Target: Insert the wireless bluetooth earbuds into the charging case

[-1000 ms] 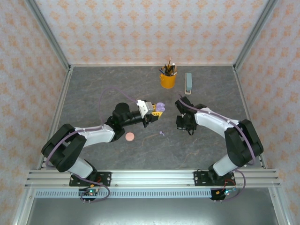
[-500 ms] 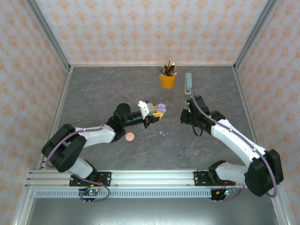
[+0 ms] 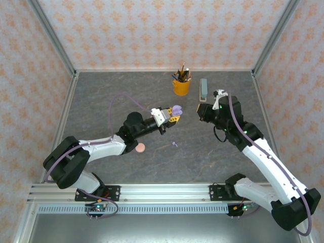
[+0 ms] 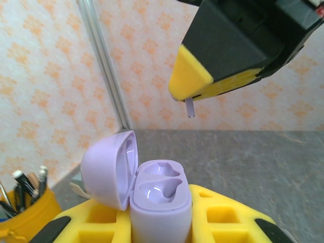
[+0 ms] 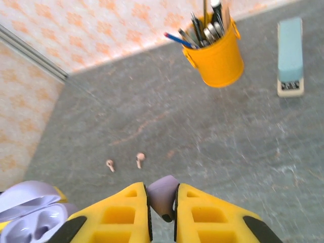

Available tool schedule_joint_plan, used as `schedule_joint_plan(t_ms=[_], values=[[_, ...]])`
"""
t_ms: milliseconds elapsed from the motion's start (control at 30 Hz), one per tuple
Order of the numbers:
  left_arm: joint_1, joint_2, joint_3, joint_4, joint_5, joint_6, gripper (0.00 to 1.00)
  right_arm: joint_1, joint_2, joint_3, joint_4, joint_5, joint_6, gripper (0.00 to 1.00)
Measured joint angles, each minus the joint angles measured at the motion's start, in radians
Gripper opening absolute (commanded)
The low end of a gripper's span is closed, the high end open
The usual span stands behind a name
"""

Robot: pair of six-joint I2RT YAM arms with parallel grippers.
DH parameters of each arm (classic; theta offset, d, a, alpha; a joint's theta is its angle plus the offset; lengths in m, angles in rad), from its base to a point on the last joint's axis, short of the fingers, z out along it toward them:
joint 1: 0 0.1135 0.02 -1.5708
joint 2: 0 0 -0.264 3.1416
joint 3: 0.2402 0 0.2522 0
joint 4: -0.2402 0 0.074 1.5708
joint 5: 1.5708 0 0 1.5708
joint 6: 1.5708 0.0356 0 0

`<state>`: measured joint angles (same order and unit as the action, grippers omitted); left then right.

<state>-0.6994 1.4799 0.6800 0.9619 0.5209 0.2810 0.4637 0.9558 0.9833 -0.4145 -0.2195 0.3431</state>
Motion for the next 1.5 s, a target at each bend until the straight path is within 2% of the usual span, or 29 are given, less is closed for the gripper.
schedule_joint_plan(t_ms=[400,800,1500], values=[[-0.028,0.063,0.084,0.065,-0.037,0.01,0.0,0.0,-0.061,0.01,0.194,-0.128,-0.027,0.16],[-0.028,0.081,0.137,0.076,-0.036,0.01,0.0,0.0,-0.077,-0.064,0.319,-0.275,-0.053,0.16],[-0.041,0.081,0.158,0.075,-0.032,0.01,0.0,0.0,-0.042,-0.075,0.368,-0.321,-0.051,0.16]])
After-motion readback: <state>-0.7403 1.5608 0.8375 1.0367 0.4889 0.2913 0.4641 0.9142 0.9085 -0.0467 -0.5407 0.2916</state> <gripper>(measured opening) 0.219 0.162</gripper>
